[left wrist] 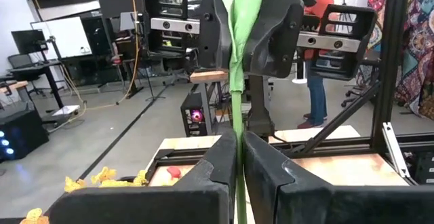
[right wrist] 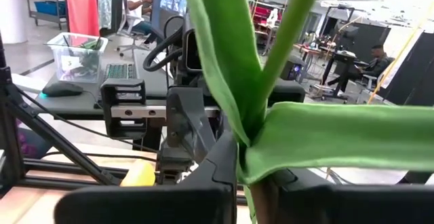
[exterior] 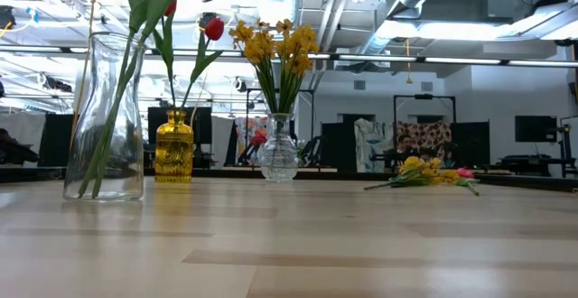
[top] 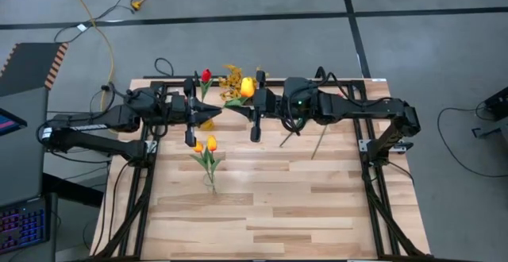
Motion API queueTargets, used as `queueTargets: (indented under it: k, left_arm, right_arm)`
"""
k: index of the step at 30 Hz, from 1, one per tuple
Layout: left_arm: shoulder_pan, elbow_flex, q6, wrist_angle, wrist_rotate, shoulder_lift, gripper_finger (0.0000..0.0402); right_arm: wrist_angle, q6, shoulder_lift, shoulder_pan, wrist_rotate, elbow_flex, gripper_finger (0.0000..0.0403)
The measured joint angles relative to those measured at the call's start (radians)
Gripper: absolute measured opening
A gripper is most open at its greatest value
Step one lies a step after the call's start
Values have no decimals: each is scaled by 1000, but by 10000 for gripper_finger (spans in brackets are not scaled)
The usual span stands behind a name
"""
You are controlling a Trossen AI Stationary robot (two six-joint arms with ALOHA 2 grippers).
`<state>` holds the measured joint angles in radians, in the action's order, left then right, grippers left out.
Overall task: Sort flowers into vase by color
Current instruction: Put the yellow flower into the bottom transparent vase
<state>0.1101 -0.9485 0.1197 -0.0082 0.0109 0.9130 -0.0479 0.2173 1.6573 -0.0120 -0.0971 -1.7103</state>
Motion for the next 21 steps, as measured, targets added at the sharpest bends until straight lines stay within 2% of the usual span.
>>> queueTargets:
  k: [6, 15, 21]
  left_arm:
    - [0, 0, -25, -2, 1, 3, 47]
    - [0, 0, -29, -25, 7, -39, 135]
    - [0, 0, -30, -139, 7, -128, 171]
  right_arm:
    - [1, 0, 0, 8, -1, 0, 45]
    - [-1, 22, 0, 28, -11, 0, 44]
    - [-6, 80, -18, 53, -141, 0, 44]
